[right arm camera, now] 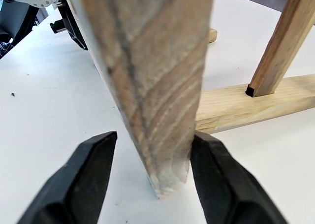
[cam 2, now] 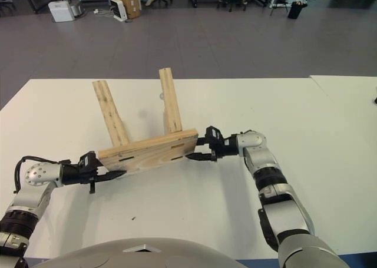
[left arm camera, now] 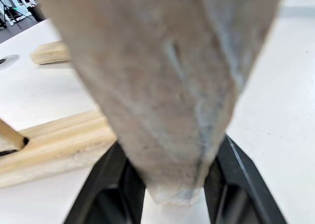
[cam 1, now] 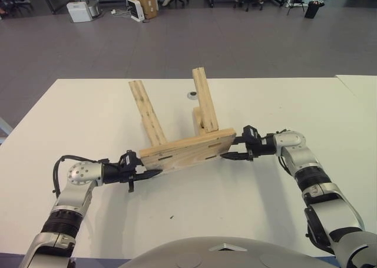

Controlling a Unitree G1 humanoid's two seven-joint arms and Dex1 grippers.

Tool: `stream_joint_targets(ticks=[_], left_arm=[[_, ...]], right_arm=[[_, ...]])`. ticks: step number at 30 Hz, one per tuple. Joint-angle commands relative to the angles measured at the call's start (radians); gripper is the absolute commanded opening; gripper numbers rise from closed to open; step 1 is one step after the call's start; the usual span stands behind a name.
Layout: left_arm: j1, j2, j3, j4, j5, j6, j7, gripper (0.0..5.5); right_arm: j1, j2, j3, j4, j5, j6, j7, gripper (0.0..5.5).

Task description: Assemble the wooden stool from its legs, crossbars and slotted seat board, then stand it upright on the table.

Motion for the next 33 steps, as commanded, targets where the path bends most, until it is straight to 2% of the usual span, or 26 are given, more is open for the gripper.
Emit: stream_joint_targets(ticks=[1,9,13,15,18,21,24,26,28,30,31,33], left_arm=[[-0.013,0.000,-0.038,0.011,0.031,0.014,-0.033,1.30],[-0.046,-0.034,-0.026,0.000,-0.019,0.069,-0.031,1.30],[-0.006,-0.076,0.003,-0.133,-0.092,0.226,0.039,1.32],[0.027,-0.063,0.019,-0.269,-0.155,0.360,0.058,1.32],[-0.014,0.019,0.083,-0.530,-0.397,0.720,0.093,1.33],[-0.214,0.133,0.173,-0.621,-0.881,1.128,0.217,1.33],[-0.409,0.191,0.172,-0.563,-1.191,1.295,0.301,1.33],[-0.555,0.155,0.154,-0.430,-1.329,1.355,0.416,1.32],[-0.663,0.061,0.154,-0.267,-1.394,1.379,0.527,1.31],[-0.751,-0.046,0.180,-0.090,-1.418,1.362,0.688,1.31],[-0.784,-0.105,0.217,0.006,-1.408,1.312,0.822,1.31],[-0.801,-0.173,0.259,0.101,-1.345,1.242,1.025,1.31]], right_arm=[[0.000,-0.011,0.029,-0.019,-0.022,-0.012,0.043,3.15],[0.100,-0.054,0.026,-0.164,0.031,0.045,0.117,1.80],[0.231,-0.132,0.007,-0.459,0.144,0.275,0.123,1.64],[0.261,-0.160,-0.005,-0.611,0.226,0.443,0.097,1.64],[0.202,-0.188,-0.077,-0.825,0.427,0.777,0.011,1.64],[0.020,-0.190,-0.197,-0.926,0.735,1.159,-0.097,1.64],[-0.188,-0.128,-0.311,-0.854,1.016,1.330,-0.242,1.64],[-0.311,-0.078,-0.349,-0.766,1.163,1.360,-0.353,1.61],[-0.420,-0.005,-0.389,-0.621,1.252,1.375,-0.516,1.46],[-0.546,0.088,-0.478,-0.380,1.218,1.339,-0.743,1.42],[-0.587,0.117,-0.524,-0.258,1.165,1.298,-0.867,1.40],[-0.600,0.144,-0.572,-0.108,1.061,1.222,-1.060,1.39]])
